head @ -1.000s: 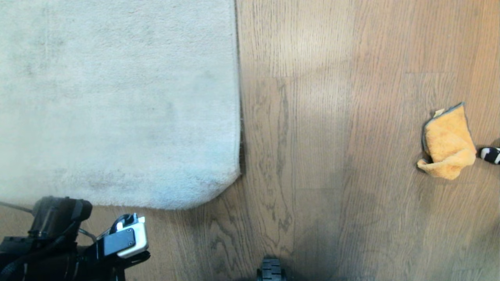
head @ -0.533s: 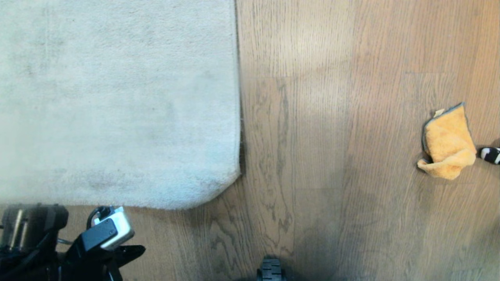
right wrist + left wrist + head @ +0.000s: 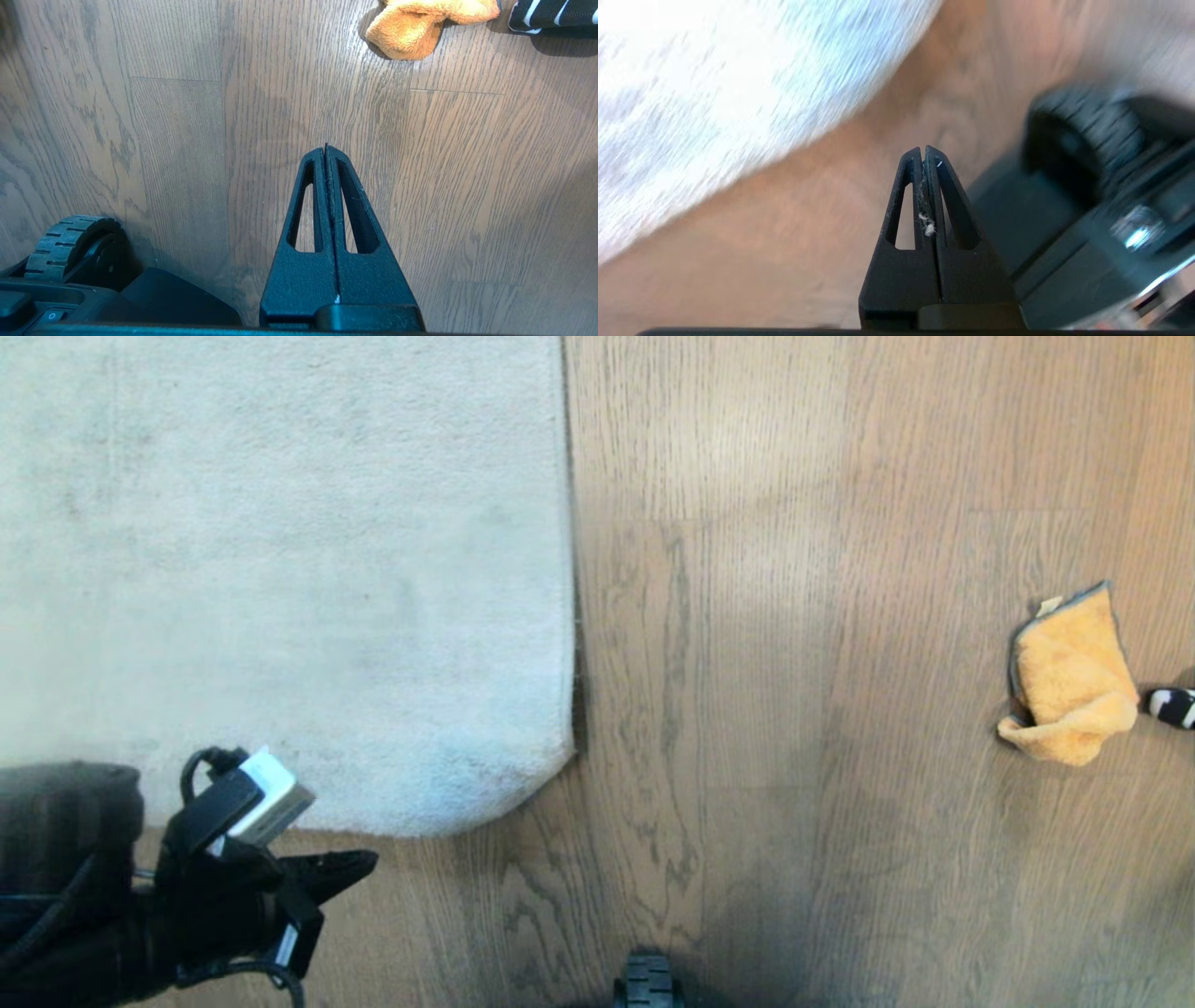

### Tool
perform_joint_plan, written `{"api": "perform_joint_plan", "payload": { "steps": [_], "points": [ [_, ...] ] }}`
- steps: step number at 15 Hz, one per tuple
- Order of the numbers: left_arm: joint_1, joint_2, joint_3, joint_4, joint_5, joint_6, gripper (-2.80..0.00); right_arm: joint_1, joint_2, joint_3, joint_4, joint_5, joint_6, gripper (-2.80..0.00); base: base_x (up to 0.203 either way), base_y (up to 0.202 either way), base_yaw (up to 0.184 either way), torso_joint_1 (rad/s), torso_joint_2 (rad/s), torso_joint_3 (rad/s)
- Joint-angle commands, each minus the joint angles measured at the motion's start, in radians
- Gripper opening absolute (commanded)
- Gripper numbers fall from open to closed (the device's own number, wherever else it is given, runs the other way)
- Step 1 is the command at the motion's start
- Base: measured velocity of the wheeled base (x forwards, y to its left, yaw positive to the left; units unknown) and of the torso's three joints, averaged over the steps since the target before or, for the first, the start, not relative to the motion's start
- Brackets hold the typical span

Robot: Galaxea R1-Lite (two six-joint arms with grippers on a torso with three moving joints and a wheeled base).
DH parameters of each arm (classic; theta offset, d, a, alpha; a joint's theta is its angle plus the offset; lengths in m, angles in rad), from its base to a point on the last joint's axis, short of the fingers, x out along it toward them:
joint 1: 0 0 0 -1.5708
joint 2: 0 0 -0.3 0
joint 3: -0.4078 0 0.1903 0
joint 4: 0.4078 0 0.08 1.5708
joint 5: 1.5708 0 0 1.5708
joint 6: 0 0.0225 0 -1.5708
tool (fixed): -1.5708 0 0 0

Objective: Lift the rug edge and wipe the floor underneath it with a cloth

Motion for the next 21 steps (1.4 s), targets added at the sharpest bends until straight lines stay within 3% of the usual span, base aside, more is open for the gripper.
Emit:
{"api": "perform_joint_plan", "payload": {
  "steps": [1, 3, 8, 11, 16, 17, 21],
  "points": [
    [-0.155, 0.062, -0.058, -0.013, 0.11, -0.15, -2.8, 0.0, 0.0, 0.0, 0.0, 0.0, -0.001, -2.8, 0.0, 0.0, 0.0, 0.0, 0.0, 0.0],
    [-0.214, 0.127, -0.08, -0.066, 0.19, -0.235, -2.8, 0.0, 0.0, 0.0, 0.0, 0.0, -0.001, -2.8, 0.0, 0.0, 0.0, 0.0, 0.0, 0.0],
    [-0.241, 0.292, -0.182, -0.162, 0.258, -0.271, -2.8, 0.0, 0.0, 0.0, 0.0, 0.0, -0.001, -2.8, 0.0, 0.0, 0.0, 0.0, 0.0, 0.0],
    [-0.293, 0.351, -0.259, -0.164, 0.318, -0.376, -2.8, 0.0, 0.001, 0.0, 0.0, 0.0, -0.001, -2.8, 0.0, 0.0, 0.0, 0.0, 0.0, 0.0],
    [-0.307, 0.366, -0.287, -0.164, 0.327, -0.403, -2.8, 0.0, 0.0, 0.0, 0.0, 0.0, -0.001, -2.8, 0.0, 0.0, 0.0, 0.0, 0.0, 0.0],
    [-0.318, 0.366, -0.292, -0.164, 0.328, -0.425, 0.0, 0.0, 0.0, 0.0, 0.0, 0.0, -0.001, -2.8, 0.0, 0.0, 0.0, 0.0, 0.0, 0.0],
    [-0.366, 0.396, -0.376, -0.166, 0.344, -0.52, 0.0, 0.0, 0.0, 0.0, 0.0, 0.0, -0.001, -2.8, 0.0, 0.0, 0.0, 0.0, 0.0, 0.0]
  ]
}}
